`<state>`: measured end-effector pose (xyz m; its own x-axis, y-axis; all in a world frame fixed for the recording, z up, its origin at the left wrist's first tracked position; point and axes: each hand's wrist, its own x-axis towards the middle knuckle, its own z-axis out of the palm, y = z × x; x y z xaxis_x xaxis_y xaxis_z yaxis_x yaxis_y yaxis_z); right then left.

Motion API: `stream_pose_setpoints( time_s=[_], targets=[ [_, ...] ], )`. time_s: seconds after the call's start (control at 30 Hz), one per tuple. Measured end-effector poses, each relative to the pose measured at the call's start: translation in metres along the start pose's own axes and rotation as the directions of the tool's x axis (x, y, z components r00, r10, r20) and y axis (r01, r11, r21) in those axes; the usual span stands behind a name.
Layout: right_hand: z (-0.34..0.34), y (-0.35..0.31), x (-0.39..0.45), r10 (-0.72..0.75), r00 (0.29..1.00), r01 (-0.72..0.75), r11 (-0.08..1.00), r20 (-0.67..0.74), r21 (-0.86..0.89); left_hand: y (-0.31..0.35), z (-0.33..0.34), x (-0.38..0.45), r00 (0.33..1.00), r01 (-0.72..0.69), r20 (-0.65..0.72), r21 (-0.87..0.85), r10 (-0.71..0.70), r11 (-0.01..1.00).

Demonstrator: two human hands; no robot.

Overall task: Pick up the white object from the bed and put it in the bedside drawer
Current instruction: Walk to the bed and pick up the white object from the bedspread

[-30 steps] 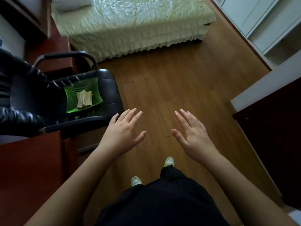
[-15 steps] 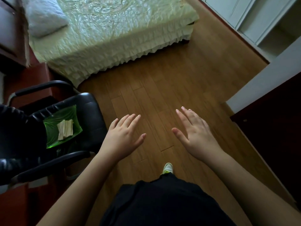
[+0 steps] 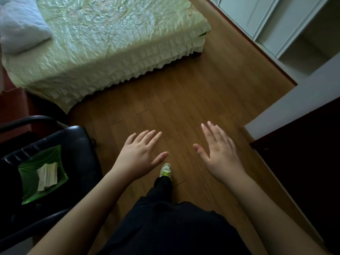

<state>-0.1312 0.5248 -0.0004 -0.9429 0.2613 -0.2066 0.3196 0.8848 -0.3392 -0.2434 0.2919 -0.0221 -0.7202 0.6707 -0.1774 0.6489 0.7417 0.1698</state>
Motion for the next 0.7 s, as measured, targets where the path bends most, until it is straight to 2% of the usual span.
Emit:
stream_pose_setpoints(
  time_s=[0.13, 0.27, 0.4, 0.53, 0.7],
  targets=[
    [-0.01, 0.004, 0.055, 0.001, 1.0, -0.001, 1.0, -0.002, -0.019, -0.016, -0.009, 0.067, 0.999, -0.047, 0.003, -0.012, 0.047, 0.999],
    [-0.028, 0.009, 0.105, 0.075, 0.997, -0.076, 0.997, -0.012, -0.017, -0.037, -0.029, 0.127, 0.992, -0.122, 0.014, -0.03, 0.122, 0.992],
    [-0.047, 0.01, 0.148, 0.072, 0.996, -0.072, 0.997, -0.049, 0.0, -0.057, -0.055, 0.193, 0.98, -0.197, 0.024, 0.034, 0.197, 0.98],
    [-0.067, 0.024, 0.186, 0.095, 0.992, -0.096, 0.995, -0.088, 0.002, -0.046, -0.081, 0.26, 0.957, -0.288, -0.026, 0.048, 0.289, 0.956],
    [-0.08, 0.049, 0.241, 0.118, 0.987, -0.115, 0.993, -0.106, 0.034, -0.029, -0.084, 0.327, 0.961, -0.274, -0.031, -0.002, 0.274, 0.962]
  ],
)
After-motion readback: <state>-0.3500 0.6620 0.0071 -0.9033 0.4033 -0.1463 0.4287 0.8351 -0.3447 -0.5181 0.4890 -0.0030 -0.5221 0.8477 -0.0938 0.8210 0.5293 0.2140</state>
